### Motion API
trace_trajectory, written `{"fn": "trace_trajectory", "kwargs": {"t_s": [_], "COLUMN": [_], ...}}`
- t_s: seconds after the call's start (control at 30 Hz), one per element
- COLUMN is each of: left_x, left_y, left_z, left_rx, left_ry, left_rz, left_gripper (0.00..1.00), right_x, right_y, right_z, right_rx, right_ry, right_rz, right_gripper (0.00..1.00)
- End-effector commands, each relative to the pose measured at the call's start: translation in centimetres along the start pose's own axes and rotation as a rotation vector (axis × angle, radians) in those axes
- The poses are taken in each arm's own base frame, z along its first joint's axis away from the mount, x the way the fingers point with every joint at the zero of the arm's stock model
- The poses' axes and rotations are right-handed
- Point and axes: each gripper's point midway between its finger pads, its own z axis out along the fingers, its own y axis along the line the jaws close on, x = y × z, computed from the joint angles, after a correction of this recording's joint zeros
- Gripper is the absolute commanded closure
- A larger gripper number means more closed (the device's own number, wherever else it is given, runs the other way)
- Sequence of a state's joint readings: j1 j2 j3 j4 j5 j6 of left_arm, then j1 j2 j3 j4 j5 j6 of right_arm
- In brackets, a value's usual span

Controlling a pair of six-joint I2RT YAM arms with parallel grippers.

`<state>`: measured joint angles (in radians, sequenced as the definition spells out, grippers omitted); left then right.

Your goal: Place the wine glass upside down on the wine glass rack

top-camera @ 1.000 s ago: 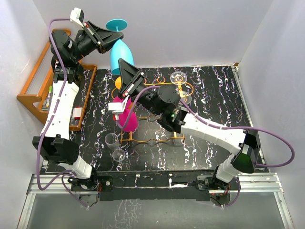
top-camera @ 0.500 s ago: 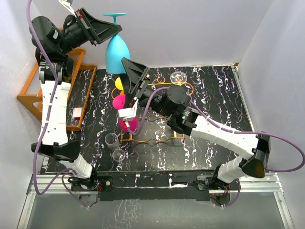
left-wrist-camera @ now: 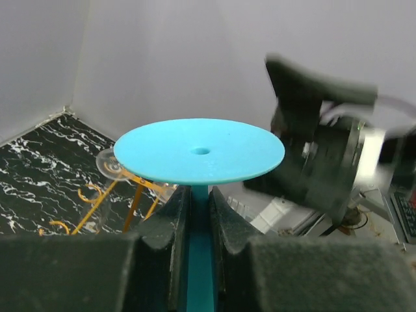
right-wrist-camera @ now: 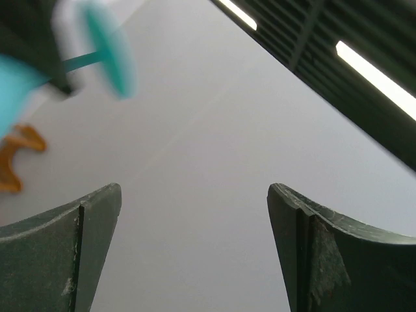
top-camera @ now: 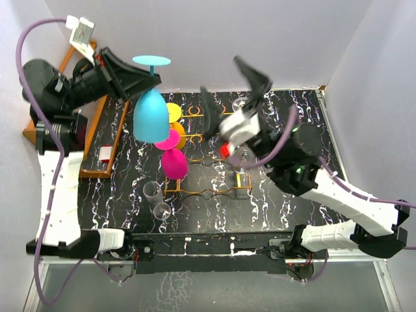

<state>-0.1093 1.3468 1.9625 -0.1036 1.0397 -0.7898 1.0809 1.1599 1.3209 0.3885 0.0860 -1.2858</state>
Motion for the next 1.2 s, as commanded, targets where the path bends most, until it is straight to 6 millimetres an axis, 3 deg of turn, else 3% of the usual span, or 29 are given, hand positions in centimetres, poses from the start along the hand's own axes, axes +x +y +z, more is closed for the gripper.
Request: {"fn": "trace_trajectory", "kwargs": {"t_s": [0.0,0.1,0.17,0.37,0.53,0.67,0.83,0.87,1.0,1.07,1.17], "left_x": [1.6,3.2,4.5,7.1,6.8,4.6,0.4,0.7,2.9,3.3,3.3], "left_y": [-5.3,-5.8,-5.9,-2.5,-0.1,2.7,5.2,6.6,6.0,4.4,4.0], "left_z": [-2.6,-3.9,-4.7,-5.6,-5.5,-4.8,-1.9,-0.3,5.7,7.2,7.9], "left_rx": [0.059,0.034,0.022,-0.098,-0.176,-0.277,-0.345,-0.366,-0.386,-0.346,-0.340], "left_ry": [-0.029,-0.066,-0.097,-0.130,-0.159,-0.185,-0.191,-0.154,-0.040,-0.051,-0.036], "left_rz": [0.113,0.132,0.148,0.126,0.130,0.171,0.225,0.225,0.307,0.336,0.337], "left_gripper": [1.00,1.00,1.00,1.00,1.00,1.00,1.00,1.00,1.00,1.00,1.00], "right_x": [2.7,3.5,4.5,6.1,7.2,8.2,9.8,10.4,14.0,14.6,15.2], "right_y": [-8.9,-10.9,-11.0,-9.4,-7.8,-7.4,-7.6,-7.6,-7.4,-7.5,-8.8], "right_z": [-0.6,-0.9,-1.8,-2.4,-2.2,-2.6,-3.5,-3.5,-3.8,-4.0,-4.9], "right_rx": [0.322,0.376,0.428,0.512,0.552,0.576,0.619,0.617,0.598,0.602,0.628], "right_ry": [0.308,0.413,0.462,0.564,0.644,0.695,0.740,0.745,0.791,0.800,0.789], "right_rz": [0.661,0.719,0.715,0.818,0.846,0.821,0.796,0.796,0.815,0.811,0.815], "right_gripper": [0.02,0.02,0.02,0.02,0.02,0.02,0.02,0.02,0.02,0.02,0.02]}}
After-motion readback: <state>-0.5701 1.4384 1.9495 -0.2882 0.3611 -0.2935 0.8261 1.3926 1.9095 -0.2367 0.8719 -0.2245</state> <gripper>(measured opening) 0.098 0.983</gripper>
